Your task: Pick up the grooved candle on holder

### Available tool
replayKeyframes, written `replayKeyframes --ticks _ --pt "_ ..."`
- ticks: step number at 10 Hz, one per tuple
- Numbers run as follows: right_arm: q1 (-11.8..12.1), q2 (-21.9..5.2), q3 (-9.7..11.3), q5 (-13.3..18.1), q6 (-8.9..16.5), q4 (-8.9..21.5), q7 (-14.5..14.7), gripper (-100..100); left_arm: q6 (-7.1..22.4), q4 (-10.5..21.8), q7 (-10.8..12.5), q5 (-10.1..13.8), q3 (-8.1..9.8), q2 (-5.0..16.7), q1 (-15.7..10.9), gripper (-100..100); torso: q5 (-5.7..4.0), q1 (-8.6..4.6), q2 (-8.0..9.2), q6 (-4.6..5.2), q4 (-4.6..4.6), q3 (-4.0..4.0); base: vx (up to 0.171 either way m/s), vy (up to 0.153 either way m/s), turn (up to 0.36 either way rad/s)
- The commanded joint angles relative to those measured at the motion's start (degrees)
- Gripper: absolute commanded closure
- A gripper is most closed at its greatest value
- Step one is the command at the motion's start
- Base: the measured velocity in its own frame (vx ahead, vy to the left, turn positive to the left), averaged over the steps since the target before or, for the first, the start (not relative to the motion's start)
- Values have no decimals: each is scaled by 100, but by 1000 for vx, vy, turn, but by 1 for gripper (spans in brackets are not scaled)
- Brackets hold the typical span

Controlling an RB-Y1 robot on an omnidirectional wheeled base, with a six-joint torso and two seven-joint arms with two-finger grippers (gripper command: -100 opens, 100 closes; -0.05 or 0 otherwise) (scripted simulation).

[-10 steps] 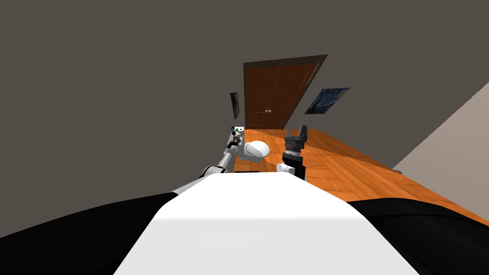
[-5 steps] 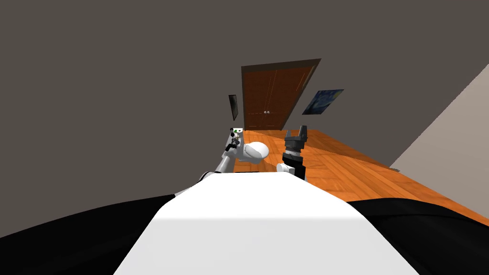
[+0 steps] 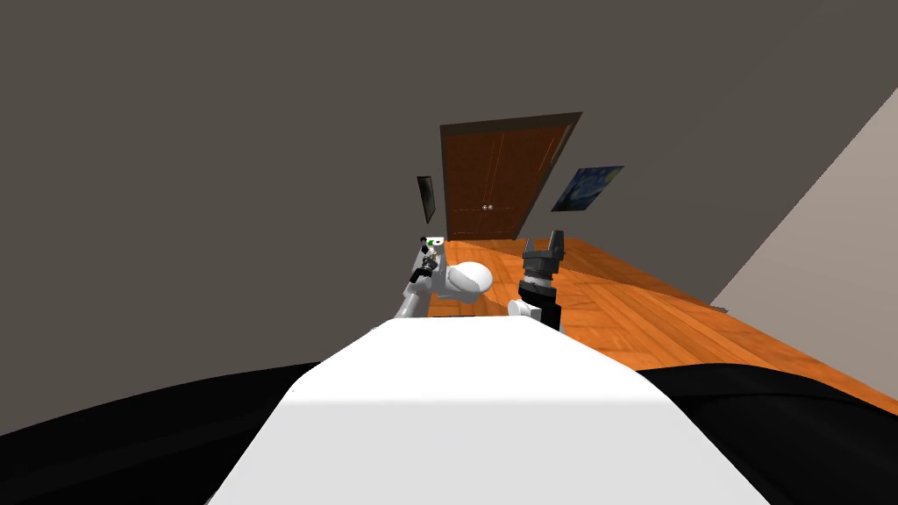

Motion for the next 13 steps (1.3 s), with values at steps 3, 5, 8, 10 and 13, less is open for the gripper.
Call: replayKeyframes --ticks 3,5,8,10,13 --pt "0 0 0 0 0 0 0 0 182 -649 7 -39 -23 47 586 100 2 0 -4 3 -3 -3 50 -20 -41" --pt "0 0 0 0 0 0 0 0 182 -961 7 -39 -23 47 719 100 6 8 -8 -1 -14 -11 14 -8 4" --pt "0 0 0 0 0 0 0 0 334 -1513 16 -71 -53 99 1247 100 7 6 -20 3 -16 -18 46 -17 -43" --pt "0 0 0 0 0 0 0 0 487 -1766 25 -103 -84 152 1493 100 7 11 -8 3 -11 -10 27 -12 -42" --pt "0 0 0 0 0 0 0 0 487 -2230 25 -103 -84 152 1775 100 7 11 -16 1 -15 -16 35 -10 -6"
